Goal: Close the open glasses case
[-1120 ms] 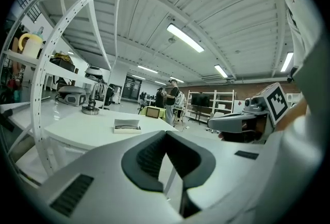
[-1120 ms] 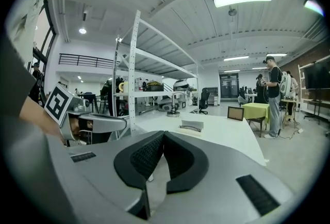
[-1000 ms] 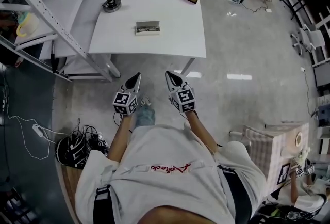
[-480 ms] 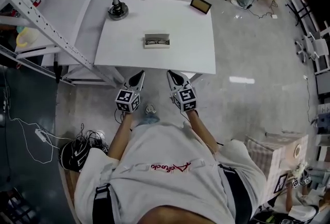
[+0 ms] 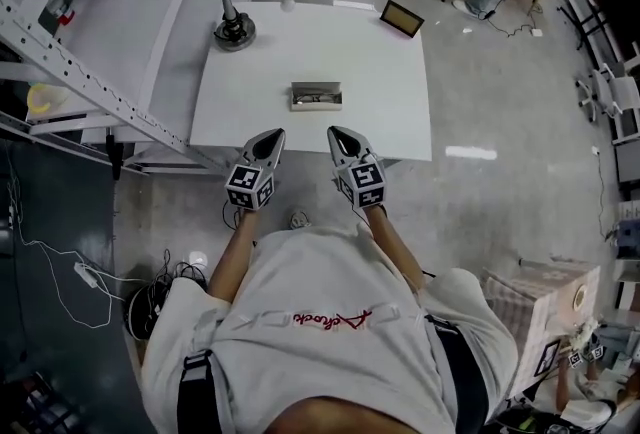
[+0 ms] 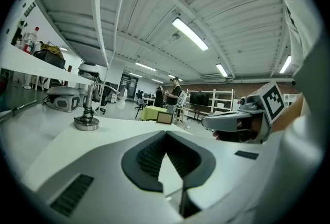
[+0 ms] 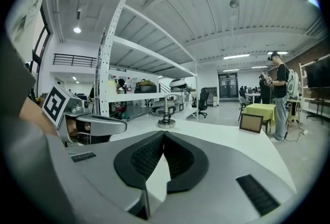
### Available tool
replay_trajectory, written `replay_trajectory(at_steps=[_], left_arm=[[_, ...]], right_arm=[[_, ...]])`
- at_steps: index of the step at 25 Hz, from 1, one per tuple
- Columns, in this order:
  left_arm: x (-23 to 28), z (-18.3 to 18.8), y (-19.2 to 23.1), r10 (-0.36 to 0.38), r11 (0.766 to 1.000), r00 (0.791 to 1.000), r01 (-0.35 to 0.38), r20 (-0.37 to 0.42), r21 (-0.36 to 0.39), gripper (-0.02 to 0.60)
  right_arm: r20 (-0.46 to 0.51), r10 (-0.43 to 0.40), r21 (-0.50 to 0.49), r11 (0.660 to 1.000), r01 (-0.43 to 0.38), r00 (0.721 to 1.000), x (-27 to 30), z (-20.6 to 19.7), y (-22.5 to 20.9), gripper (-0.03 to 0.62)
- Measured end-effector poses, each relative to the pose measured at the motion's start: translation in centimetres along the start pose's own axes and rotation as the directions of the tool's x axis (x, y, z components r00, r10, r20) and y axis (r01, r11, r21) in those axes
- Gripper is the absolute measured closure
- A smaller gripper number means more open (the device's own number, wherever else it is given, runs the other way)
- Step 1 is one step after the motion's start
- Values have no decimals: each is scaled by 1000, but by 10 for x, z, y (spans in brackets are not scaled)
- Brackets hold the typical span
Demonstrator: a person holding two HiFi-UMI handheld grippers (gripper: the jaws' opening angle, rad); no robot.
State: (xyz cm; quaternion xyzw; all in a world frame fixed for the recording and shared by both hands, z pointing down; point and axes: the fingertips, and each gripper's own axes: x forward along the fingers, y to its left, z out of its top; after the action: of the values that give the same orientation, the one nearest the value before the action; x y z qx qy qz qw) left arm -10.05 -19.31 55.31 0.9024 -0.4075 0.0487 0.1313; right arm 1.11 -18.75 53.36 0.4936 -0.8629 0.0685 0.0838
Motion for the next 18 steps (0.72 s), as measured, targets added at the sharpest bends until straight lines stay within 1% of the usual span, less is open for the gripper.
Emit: replay_trajectory(at_steps=[6,11,18], left_arm=[[18,1,13,-27,1000,1000,27,-10,-4,557],[27,-7,14,-42,999,999,42,-31,-20,557],[41,-18,19,-38,998,997,36,-60,-44,557]], right_arm=[[-12,-26,4,1000,26,1000,13,-1,-10,566],[-35,-49,20,999,49,998,13,-9,-20,566],[-60,-42,41,998,44,997,28,-18,-32,566]])
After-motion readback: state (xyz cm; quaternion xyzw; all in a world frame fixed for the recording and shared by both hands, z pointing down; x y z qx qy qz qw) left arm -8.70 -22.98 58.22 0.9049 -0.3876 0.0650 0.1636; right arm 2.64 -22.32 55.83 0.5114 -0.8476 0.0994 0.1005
